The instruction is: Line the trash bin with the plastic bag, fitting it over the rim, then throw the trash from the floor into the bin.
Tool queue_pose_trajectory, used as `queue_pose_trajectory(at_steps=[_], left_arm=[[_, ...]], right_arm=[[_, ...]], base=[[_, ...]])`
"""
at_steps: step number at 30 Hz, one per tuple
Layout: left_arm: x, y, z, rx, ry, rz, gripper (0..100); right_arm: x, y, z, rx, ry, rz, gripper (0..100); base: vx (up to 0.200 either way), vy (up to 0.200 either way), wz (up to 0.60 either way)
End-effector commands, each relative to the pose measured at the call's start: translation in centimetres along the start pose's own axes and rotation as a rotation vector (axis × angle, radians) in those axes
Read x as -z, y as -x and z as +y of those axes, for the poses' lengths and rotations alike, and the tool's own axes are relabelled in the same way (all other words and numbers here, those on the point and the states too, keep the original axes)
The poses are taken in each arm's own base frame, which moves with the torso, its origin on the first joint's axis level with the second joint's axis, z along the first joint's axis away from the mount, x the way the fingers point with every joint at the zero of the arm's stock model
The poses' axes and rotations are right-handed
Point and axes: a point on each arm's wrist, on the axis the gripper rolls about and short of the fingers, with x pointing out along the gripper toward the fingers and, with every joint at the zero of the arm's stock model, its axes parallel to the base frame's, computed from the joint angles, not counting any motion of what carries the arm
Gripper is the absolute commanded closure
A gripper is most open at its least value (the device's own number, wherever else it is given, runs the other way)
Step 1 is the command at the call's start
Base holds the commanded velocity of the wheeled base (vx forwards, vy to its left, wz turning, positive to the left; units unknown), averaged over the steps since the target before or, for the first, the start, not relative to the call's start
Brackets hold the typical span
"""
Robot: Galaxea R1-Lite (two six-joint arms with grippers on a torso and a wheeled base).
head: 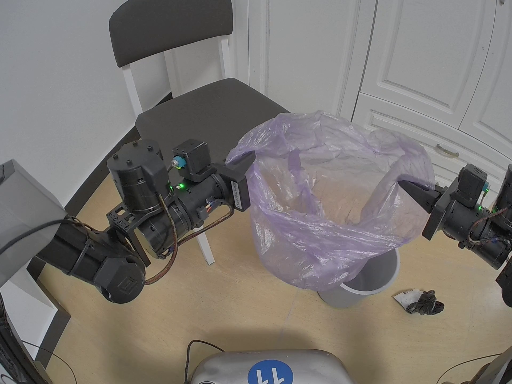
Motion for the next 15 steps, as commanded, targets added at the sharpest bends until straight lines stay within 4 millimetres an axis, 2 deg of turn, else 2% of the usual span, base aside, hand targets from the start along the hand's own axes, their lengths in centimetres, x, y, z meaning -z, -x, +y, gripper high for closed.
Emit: queue_pose_trajectory(at_steps=[1, 5, 7, 8, 10, 11, 14, 15], left_arm=[[0.2, 0.0, -0.9, 0.026, 0.013, 0.007, 100], [0.1, 0.0, -1.0, 0.026, 0.021, 0.005, 100], [0.1, 0.0, -1.0, 0.027, 0.024, 0.004, 100], [0.1, 0.0, -1.0, 0.028, 0.024, 0.002, 100], [0.1, 0.1, -1.0, 0.027, 0.024, 0.001, 100], [0.1, 0.1, -1.1, 0.030, 0.024, -0.001, 100], [0.4, 0.3, -1.3, 0.037, 0.024, 0.007, 100], [0.5, 0.4, -1.5, 0.043, 0.025, 0.011, 100]], right_arm=[[1.8, -0.7, 0.0, -0.057, -0.051, 0.035, 100], [1.5, -0.8, 0.1, -0.059, -0.087, 0.125, 100], [-0.6, -0.6, 0.3, -0.069, -0.113, 0.163, 100], [-1.0, -0.5, 0.3, -0.070, -0.126, 0.177, 100], [-3.5, 0.1, 0.4, -0.061, -0.225, 0.232, 100], [-3.8, 0.4, 0.5, -0.055, -0.246, 0.257, 100], [-3.4, 0.9, 0.6, -0.054, -0.224, 0.351, 100], [-2.6, 1.3, 0.5, -0.037, -0.159, 0.392, 100]], base=[[0.000, 0.000, 0.00], [0.000, 0.000, 0.00], [0.000, 0.000, 0.00], [0.000, 0.000, 0.00], [0.000, 0.000, 0.00], [0.000, 0.000, 0.00], [0.000, 0.000, 0.00], [0.000, 0.000, 0.00]])
